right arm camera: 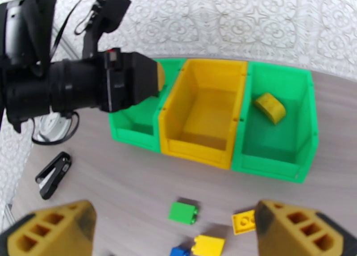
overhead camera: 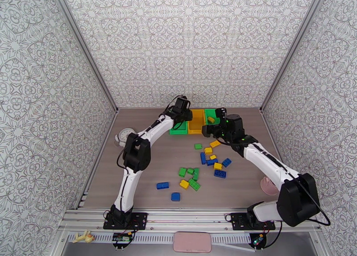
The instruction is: Sort the legos into containers by color
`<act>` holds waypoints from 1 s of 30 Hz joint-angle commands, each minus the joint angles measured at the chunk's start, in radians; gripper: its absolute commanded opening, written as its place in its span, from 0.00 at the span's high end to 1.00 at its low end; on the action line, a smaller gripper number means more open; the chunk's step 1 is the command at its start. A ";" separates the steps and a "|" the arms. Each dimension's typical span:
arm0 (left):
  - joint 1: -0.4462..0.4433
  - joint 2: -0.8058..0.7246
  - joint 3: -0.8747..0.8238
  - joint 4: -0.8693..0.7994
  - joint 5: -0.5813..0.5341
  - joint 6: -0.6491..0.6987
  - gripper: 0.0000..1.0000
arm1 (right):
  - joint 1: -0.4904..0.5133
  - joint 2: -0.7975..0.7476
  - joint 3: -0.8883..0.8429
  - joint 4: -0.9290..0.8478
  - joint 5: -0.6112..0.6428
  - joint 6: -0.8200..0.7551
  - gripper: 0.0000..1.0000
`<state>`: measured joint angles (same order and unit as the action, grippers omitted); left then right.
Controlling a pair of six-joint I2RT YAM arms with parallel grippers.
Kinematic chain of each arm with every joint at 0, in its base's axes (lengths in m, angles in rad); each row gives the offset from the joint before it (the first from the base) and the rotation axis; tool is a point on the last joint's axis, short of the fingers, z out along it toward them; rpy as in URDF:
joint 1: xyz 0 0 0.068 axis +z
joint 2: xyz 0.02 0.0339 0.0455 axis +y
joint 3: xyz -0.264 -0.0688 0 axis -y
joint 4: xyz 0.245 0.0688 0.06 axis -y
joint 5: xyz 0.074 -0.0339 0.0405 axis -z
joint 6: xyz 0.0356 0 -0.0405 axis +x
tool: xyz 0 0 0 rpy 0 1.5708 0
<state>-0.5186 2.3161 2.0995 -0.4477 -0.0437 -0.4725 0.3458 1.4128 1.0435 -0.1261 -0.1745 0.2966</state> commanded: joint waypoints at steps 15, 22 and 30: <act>-0.018 0.182 0.267 -0.010 0.083 -0.005 0.47 | -0.024 -0.051 -0.023 -0.035 0.072 0.045 0.03; -0.024 0.064 0.155 0.020 0.060 0.048 0.18 | -0.035 -0.053 -0.025 -0.043 0.085 0.071 0.04; -0.059 -0.225 -0.245 0.245 0.109 0.238 0.08 | -0.055 -0.104 -0.082 -0.151 0.175 0.120 0.05</act>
<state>-0.5552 2.2112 1.9591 -0.3412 0.0311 -0.3424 0.3046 1.3457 0.9909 -0.1982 -0.0589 0.3824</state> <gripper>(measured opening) 0.921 0.956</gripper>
